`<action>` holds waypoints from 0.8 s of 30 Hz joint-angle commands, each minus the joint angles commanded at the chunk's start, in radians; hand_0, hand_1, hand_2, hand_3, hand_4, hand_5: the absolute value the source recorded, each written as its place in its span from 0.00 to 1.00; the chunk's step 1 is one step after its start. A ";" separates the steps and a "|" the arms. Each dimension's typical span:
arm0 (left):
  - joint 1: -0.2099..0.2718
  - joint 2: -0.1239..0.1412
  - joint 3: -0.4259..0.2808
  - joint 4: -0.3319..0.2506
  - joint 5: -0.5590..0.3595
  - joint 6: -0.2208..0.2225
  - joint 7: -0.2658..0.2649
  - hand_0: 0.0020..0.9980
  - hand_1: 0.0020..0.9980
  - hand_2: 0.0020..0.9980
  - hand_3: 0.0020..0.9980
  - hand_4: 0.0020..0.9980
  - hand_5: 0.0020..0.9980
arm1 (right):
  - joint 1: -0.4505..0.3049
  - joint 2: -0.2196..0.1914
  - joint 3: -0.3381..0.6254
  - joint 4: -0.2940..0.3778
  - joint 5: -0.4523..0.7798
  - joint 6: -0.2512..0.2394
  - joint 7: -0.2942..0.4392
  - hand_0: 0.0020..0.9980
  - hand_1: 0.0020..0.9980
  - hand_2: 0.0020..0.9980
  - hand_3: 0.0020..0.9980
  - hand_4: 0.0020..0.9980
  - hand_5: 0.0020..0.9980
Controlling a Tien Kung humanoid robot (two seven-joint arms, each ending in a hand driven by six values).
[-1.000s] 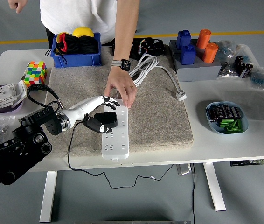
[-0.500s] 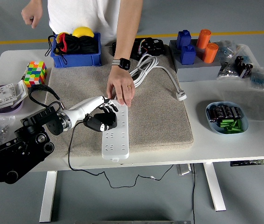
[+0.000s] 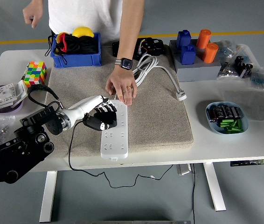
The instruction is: Pull the plug out,throw it away,press the button
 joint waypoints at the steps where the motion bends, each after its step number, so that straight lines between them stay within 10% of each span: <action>1: 0.000 0.000 -0.003 -0.002 0.002 0.000 0.001 0.56 0.38 0.36 0.55 0.68 0.00 | 0.001 -0.001 -0.001 0.000 0.000 0.000 0.000 0.74 0.66 0.64 0.61 0.66 0.47; 24: 0.019 -0.008 -0.133 0.038 0.037 0.047 -0.054 0.57 0.37 0.35 0.54 0.69 0.00 | -0.004 0.004 0.004 0.000 -0.004 -0.003 0.000 0.74 0.66 0.64 0.61 0.66 0.47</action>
